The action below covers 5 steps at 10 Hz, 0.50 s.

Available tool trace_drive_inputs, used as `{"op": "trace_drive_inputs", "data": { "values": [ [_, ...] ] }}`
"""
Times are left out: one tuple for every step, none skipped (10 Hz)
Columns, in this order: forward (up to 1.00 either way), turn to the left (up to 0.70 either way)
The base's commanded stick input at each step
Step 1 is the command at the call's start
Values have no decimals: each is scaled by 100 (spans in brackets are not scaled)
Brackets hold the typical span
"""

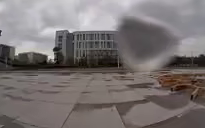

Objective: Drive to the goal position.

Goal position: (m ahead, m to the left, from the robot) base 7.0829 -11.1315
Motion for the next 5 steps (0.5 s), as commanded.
{"op": "trace_drive_inputs", "data": {
  "values": [
    [70,0],
    [70,0],
    [70,0],
    [70,0],
    [70,0]
  ]
}}
